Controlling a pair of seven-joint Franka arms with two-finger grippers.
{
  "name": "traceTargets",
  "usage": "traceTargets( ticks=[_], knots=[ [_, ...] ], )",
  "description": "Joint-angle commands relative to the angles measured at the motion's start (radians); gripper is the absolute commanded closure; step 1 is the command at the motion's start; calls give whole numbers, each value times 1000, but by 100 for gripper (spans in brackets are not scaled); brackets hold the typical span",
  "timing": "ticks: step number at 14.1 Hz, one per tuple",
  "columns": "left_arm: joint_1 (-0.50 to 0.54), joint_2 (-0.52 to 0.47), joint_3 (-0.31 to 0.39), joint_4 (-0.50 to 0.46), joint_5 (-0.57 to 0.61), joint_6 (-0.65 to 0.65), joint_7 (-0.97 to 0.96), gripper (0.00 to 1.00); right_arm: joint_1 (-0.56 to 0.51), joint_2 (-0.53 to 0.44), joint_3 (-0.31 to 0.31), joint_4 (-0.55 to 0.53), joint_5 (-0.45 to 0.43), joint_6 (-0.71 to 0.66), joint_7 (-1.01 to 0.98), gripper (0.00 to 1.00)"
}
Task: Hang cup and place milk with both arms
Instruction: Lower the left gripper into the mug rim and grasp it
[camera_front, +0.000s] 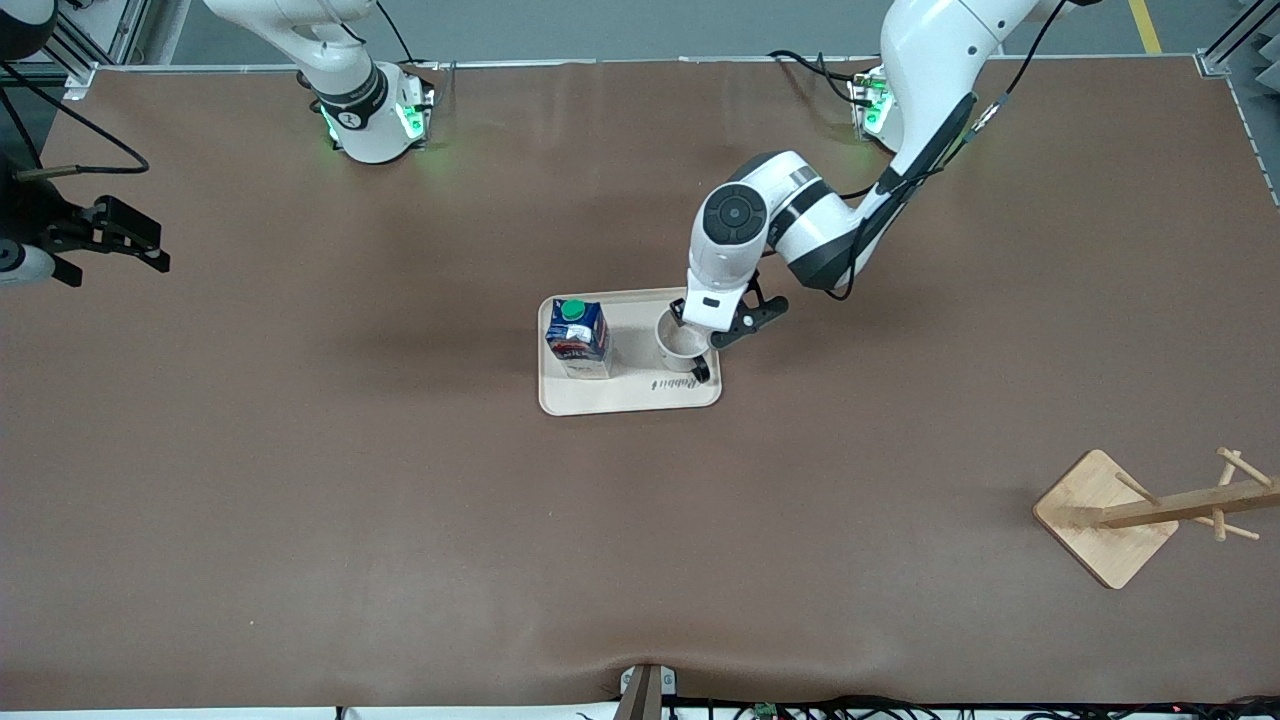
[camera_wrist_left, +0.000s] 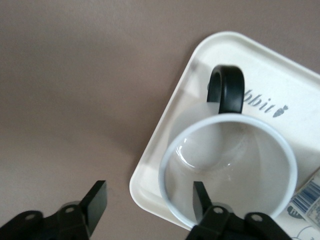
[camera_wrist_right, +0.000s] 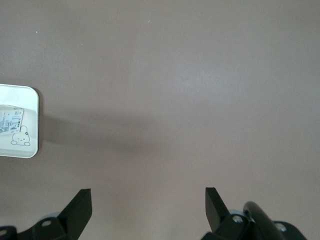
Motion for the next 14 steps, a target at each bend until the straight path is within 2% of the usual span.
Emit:
traceTargets(
  ticks=[1, 2, 3, 5, 9, 14],
  knots=[
    [1, 36, -1, 12, 42, 33, -25, 80, -10, 18, 8, 25, -10, -9, -1, 0],
    [1, 42, -1, 18, 52, 37, -25, 97, -10, 19, 8, 25, -10, -9, -2, 0],
    [2, 42, -1, 21, 68, 37, -25, 100, -7, 19, 8, 25, -10, -9, -2, 0],
    [16, 30, -1, 24, 80, 35, -10, 100, -5, 21, 8, 25, -10, -10, -4, 0],
    [32, -72, 6, 42, 92, -26, 11, 100, -16, 65, 6, 27, -14, 5, -10, 0],
    [120, -217, 2, 130, 92, -245, 157, 100, -11, 69, 6, 38, -18, 14, -7, 0]
  ],
)
